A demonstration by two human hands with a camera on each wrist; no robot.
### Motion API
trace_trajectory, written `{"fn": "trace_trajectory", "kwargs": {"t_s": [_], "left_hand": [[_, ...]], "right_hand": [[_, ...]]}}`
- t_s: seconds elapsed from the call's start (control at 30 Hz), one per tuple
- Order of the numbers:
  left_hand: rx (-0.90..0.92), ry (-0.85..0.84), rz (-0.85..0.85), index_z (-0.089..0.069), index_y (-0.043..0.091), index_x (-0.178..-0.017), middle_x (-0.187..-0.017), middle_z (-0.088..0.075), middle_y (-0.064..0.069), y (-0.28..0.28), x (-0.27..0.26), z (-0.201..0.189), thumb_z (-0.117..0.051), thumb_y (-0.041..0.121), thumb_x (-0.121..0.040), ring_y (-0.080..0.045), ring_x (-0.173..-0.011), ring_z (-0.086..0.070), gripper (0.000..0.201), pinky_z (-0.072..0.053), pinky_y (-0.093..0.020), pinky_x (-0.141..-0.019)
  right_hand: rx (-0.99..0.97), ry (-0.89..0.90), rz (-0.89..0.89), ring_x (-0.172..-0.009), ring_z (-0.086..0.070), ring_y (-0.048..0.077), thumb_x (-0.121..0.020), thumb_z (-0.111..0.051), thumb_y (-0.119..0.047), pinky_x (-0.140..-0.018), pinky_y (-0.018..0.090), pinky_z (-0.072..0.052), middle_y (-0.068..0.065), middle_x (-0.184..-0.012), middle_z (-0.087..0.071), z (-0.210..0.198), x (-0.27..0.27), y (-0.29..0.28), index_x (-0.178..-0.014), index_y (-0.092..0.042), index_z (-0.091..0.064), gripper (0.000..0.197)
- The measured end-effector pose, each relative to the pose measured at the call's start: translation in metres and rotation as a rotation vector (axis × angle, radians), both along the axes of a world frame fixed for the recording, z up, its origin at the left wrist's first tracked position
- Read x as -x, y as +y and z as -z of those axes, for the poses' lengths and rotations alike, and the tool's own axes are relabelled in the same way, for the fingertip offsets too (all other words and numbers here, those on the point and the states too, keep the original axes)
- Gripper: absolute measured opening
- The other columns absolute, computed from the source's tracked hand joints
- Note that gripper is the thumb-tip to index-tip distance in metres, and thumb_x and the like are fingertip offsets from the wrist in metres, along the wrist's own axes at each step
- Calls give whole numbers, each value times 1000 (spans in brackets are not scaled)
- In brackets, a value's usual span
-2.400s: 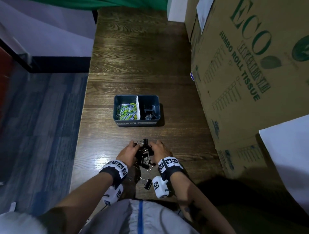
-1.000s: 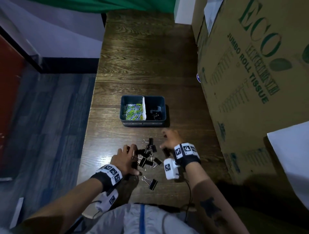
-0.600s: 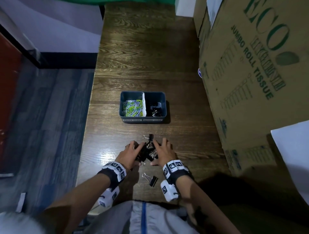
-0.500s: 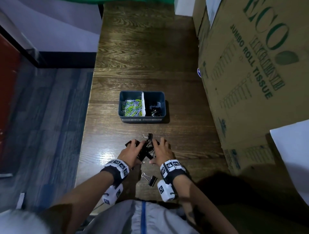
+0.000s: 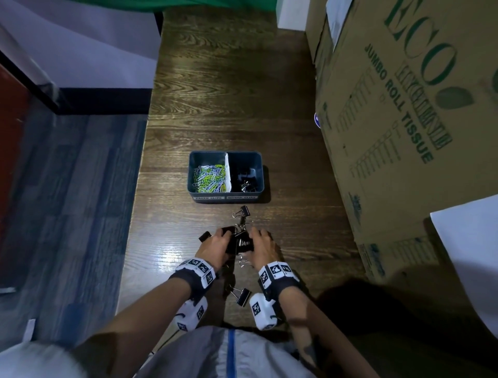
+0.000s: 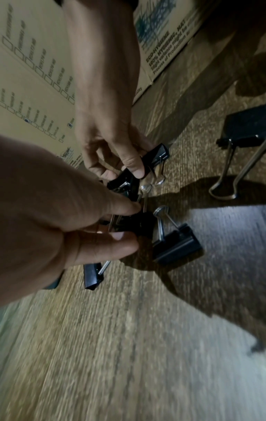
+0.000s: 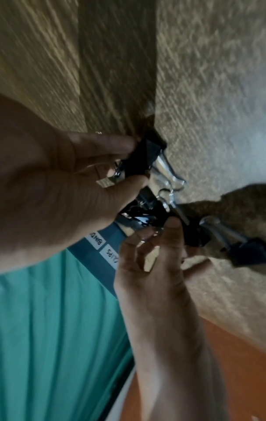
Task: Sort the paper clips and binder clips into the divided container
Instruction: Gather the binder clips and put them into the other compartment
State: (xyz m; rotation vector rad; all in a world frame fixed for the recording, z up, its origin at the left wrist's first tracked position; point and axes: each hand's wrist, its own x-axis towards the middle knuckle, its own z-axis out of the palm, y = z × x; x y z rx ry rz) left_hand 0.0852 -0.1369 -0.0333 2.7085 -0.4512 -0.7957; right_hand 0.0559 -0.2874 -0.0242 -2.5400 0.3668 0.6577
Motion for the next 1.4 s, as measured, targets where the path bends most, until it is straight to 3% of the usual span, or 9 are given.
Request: {"fn": "trace_trajectory", "kwargs": {"t_s": [0.23,0.47,0.7,0.8,1.0,1.17,1.23,1.3,1.4], "left_hand": [[47,-52,15,-57,13,-101,-98,-64,-10,16,-13,-17,-56,8,-85,-32,-87,-62,16,-40,-32,-67],[226,-151,-58,-62,15,-88,-77,-62,2,-3,-51,-64,-56,0,-89,-11,-67,-62,15,-47,-17,-53],[460,-386,-203,-68,10,-101,-85,-71,-5,-27,-113,-110,-65,4,-86,-19,-78,-65,17,-55,-32,-74],[440,-412,-141,-63,12,-111,-86,-70,-4,-22,-108,-102,-60,1,-86,-20,-78,-63,27,-52,-32,-70],[138,-280,-28,-57,22,-97,-92,-66,-1,21,-58,-41,-61,23,-91,-19,-77,-64,8,-53,-29,-65],[-217,68,14,-36,21,-132,-128,-41,-7,53,-25,-13,-72,66,-68,-29,-114,-50,86,-47,-43,-83],[-205,79,11,-23,23,-139,-133,-35,-8,57,-12,-6,-75,70,-59,-31,-116,-49,106,-48,-45,-83],[-208,67,45,-8,22,-146,-141,-27,-9,56,1,0,-76,71,-57,-32,-119,-47,122,-49,-46,-85],[-234,52,75,6,24,-150,-152,-13,-10,51,8,8,-78,67,-59,-34,-126,-40,131,-50,-47,-89]], "right_hand": [[-29,-52,242,-91,-66,19,-89,-69,-14,-74,30,-52,-1,-95,-67,-6,-1,-12,-91,-17,-65,5],[-77,-41,306,-85,-58,11,-93,-67,-12,-73,23,-47,-2,-98,-66,-20,-9,-26,-98,-16,-68,7],[-183,-216,322,-90,-64,12,-89,-70,-12,-68,19,-43,0,-98,-69,-64,-61,-29,-97,-15,-72,9],[-191,-404,314,-86,-67,13,-90,-71,-18,-64,17,-43,-1,-97,-72,-83,-88,-22,-99,-16,-72,10],[-237,-680,325,-75,-67,16,-87,-72,-24,-69,30,-55,2,-87,-72,-95,-117,-19,-90,-15,-72,10],[-198,-353,205,-78,-62,7,-92,-66,-11,-72,22,-50,1,-93,-70,-61,-80,-25,-95,-12,-71,6],[-169,-106,145,-116,-59,22,-86,-74,-16,-94,29,-48,9,-128,-59,-38,-62,-24,-114,-15,-67,28],[-115,125,50,-145,-27,35,-75,-85,-25,-113,47,-35,12,-160,-20,-17,-49,-21,-144,-25,-45,80],[-18,212,-139,-150,-3,41,-64,-92,-30,-113,63,-24,8,-165,10,-4,-40,-13,-156,-35,-11,122]]}}
